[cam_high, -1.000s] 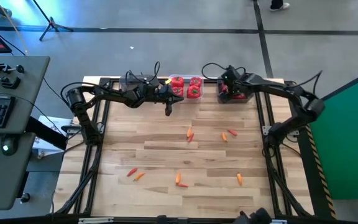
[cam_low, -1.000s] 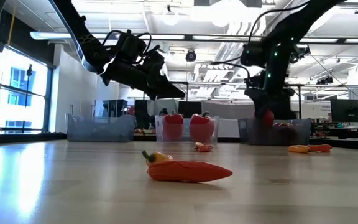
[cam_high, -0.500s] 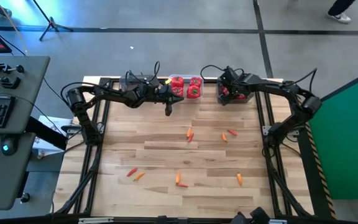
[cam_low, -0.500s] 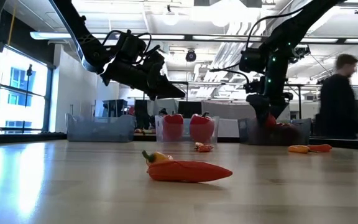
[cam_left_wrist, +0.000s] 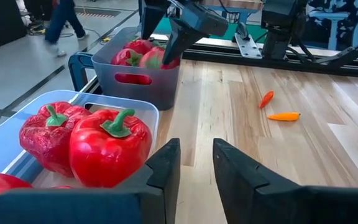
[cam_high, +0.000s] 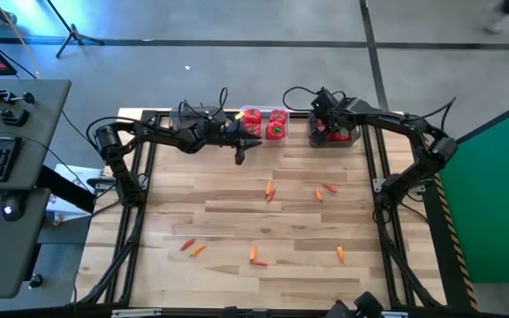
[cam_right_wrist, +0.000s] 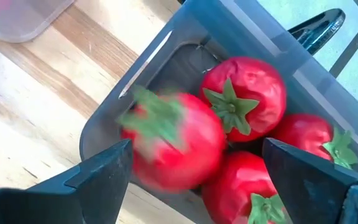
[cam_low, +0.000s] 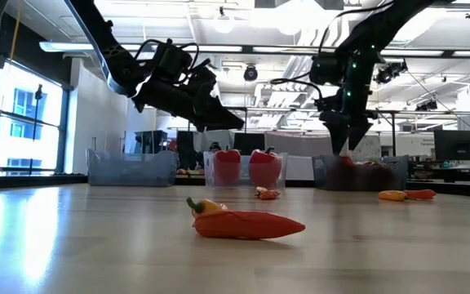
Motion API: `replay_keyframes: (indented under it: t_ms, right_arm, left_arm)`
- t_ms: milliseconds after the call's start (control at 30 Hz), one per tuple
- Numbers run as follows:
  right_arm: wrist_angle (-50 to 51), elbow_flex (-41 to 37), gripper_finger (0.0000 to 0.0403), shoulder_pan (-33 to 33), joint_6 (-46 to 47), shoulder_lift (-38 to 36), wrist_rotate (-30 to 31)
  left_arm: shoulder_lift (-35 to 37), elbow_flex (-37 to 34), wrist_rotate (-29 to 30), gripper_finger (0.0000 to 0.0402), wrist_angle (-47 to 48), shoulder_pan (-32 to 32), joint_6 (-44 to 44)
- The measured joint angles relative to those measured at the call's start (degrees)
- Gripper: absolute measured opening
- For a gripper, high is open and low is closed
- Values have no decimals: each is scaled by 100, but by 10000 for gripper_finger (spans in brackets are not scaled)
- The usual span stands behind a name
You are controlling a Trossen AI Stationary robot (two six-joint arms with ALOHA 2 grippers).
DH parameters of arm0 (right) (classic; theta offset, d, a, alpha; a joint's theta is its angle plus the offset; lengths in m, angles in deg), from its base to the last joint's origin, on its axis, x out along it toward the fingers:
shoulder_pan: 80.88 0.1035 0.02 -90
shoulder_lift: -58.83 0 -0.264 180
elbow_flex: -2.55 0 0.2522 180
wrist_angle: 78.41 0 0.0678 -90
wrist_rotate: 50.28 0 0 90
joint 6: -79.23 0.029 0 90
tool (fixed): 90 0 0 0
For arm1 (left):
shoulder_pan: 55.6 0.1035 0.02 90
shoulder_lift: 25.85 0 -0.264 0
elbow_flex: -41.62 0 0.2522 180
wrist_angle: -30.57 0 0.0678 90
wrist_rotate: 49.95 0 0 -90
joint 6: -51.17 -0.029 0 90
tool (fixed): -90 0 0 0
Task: Sort produce into baskets
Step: Put the yellow chili pepper into the left black bin
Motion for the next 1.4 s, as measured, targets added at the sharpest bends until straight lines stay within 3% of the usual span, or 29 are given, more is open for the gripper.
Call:
replay_keyframes:
  t_ms: [100,200,300,433,500,633,700,933,1167,1400]
  right_arm:
    - [110,23,336,0,22,-2,-4]
    - [184,21,289,0,30,-6,-8]
    - [177,16,200,0,23,-7,-18]
    - [157,13,48,-55,-129,-7,-246]
    - [74,10,16,-90,-233,-7,-320]
    - [-158,1,29,5,-430,-120,-273]
    - [-438,-20,14,185,-444,-338,-280]
    - [-1853,-1049,2,913,161,-1290,-320]
    - [-2711,-2014,0,1981,1084,-1803,-109]
    - [-3394,-2589,0,3209,1695,-1832,399]
  left_arm:
    - [0,0,0,87,5,2,-2]
    - [0,0,0,83,5,2,1]
    - [0,0,0,76,5,2,73]
    - [0,0,0,64,37,2,105]
    - [0,0,0,57,45,2,105]
    - [0,-2,0,40,49,2,103]
    - [0,-2,0,29,75,2,101]
    - [0,-2,-2,2,181,-41,94]
    - [0,-2,-28,1,254,-286,101]
    - [0,125,113,0,1044,-1041,53]
